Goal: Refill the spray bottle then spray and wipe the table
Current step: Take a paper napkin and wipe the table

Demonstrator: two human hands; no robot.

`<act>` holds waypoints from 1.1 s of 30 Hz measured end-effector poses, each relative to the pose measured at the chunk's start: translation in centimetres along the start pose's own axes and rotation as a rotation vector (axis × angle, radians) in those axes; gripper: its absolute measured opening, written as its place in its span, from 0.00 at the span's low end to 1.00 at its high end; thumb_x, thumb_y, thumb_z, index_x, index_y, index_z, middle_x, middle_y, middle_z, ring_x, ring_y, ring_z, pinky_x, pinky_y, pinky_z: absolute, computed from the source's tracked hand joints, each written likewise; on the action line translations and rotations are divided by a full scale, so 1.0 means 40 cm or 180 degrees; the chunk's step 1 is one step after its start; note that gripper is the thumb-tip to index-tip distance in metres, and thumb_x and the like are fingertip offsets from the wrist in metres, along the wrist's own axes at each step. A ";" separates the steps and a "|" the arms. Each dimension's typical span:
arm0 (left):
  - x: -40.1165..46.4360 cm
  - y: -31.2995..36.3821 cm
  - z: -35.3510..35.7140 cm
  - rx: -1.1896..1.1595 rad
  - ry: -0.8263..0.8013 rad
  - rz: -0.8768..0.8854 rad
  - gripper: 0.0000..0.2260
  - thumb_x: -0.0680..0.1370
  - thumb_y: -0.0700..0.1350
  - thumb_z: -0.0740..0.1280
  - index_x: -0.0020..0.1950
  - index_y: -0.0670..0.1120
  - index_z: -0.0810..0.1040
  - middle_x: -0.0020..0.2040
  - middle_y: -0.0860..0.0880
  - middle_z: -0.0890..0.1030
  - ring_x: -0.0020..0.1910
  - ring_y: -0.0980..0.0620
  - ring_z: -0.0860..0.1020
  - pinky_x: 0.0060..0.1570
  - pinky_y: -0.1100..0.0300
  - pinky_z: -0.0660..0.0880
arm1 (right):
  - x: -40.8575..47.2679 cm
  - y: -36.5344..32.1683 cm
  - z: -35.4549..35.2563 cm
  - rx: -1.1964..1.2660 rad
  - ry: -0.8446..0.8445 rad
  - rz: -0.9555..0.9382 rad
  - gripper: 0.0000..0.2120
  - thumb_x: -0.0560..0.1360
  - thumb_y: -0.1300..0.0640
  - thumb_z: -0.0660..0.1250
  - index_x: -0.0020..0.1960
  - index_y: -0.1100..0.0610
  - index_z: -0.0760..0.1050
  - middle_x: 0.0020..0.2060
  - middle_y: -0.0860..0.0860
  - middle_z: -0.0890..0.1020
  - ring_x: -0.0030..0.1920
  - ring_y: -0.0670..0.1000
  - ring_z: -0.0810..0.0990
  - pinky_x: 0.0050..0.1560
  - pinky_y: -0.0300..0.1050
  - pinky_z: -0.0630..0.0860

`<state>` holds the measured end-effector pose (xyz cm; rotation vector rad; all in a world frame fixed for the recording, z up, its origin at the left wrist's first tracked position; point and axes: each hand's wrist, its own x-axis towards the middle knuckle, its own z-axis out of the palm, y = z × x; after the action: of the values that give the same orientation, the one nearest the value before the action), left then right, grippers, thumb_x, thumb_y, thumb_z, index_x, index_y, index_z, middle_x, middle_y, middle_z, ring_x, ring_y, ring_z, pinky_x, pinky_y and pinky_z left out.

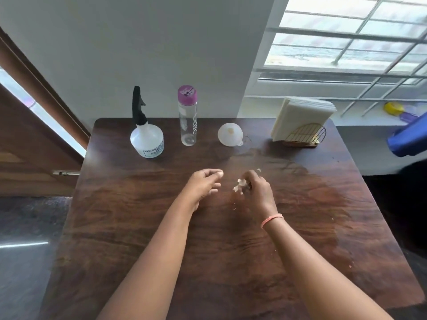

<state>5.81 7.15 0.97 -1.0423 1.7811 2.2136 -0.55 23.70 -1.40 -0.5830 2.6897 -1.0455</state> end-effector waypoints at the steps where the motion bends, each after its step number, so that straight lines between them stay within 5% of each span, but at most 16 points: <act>1: 0.004 -0.001 -0.007 -0.0094 0.0136 0.0022 0.10 0.80 0.44 0.67 0.58 0.44 0.81 0.54 0.47 0.82 0.56 0.48 0.81 0.56 0.55 0.79 | 0.002 0.003 0.010 -0.0169 0.0057 -0.0090 0.11 0.69 0.66 0.67 0.48 0.54 0.76 0.40 0.50 0.82 0.43 0.55 0.78 0.41 0.44 0.72; 4: 0.018 -0.011 -0.029 -0.0241 0.0360 0.0068 0.08 0.80 0.44 0.66 0.58 0.44 0.80 0.52 0.48 0.81 0.55 0.48 0.81 0.53 0.56 0.79 | 0.006 -0.007 0.045 -0.0558 -0.0069 -0.0236 0.13 0.71 0.70 0.64 0.49 0.58 0.81 0.50 0.51 0.80 0.52 0.55 0.78 0.48 0.46 0.76; 11: 0.034 -0.027 -0.043 -0.0468 0.0584 0.0142 0.06 0.80 0.46 0.67 0.54 0.46 0.79 0.49 0.50 0.80 0.56 0.48 0.80 0.53 0.56 0.79 | -0.063 0.003 0.068 -0.1232 -0.0675 -0.0671 0.11 0.76 0.61 0.63 0.56 0.58 0.78 0.61 0.49 0.74 0.61 0.53 0.71 0.52 0.50 0.78; 15: 0.036 -0.030 -0.015 -0.0576 0.0554 0.0148 0.05 0.80 0.45 0.67 0.54 0.46 0.79 0.48 0.50 0.79 0.56 0.48 0.79 0.55 0.55 0.79 | -0.106 0.030 0.049 -0.1296 -0.0703 -0.0897 0.09 0.77 0.64 0.63 0.54 0.55 0.79 0.55 0.48 0.78 0.56 0.54 0.74 0.46 0.52 0.80; 19: 0.035 -0.034 0.005 -0.0592 0.0529 0.0156 0.03 0.79 0.45 0.67 0.52 0.47 0.79 0.50 0.49 0.79 0.55 0.48 0.79 0.55 0.55 0.79 | -0.129 0.044 0.049 -0.1357 -0.0742 -0.0814 0.21 0.74 0.68 0.64 0.63 0.51 0.73 0.54 0.45 0.79 0.54 0.52 0.74 0.45 0.51 0.79; 23: 0.036 -0.029 0.017 -0.0598 0.0595 0.0188 0.04 0.79 0.45 0.67 0.52 0.47 0.79 0.49 0.50 0.79 0.53 0.48 0.79 0.54 0.55 0.79 | -0.118 0.051 0.036 -0.1339 -0.0820 -0.1012 0.13 0.76 0.65 0.66 0.56 0.52 0.80 0.52 0.46 0.81 0.50 0.52 0.76 0.46 0.47 0.78; 33: 0.020 0.009 0.096 -0.0509 0.0849 0.0227 0.04 0.79 0.45 0.67 0.51 0.47 0.80 0.47 0.49 0.78 0.49 0.53 0.76 0.57 0.54 0.78 | -0.107 0.044 -0.035 -0.1549 -0.1650 -0.0788 0.14 0.69 0.67 0.63 0.46 0.54 0.83 0.47 0.50 0.82 0.50 0.54 0.79 0.49 0.44 0.75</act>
<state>3.36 10.22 1.09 -1.3862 1.7881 2.3893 2.35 27.56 -1.39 -1.1159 2.4200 -0.2052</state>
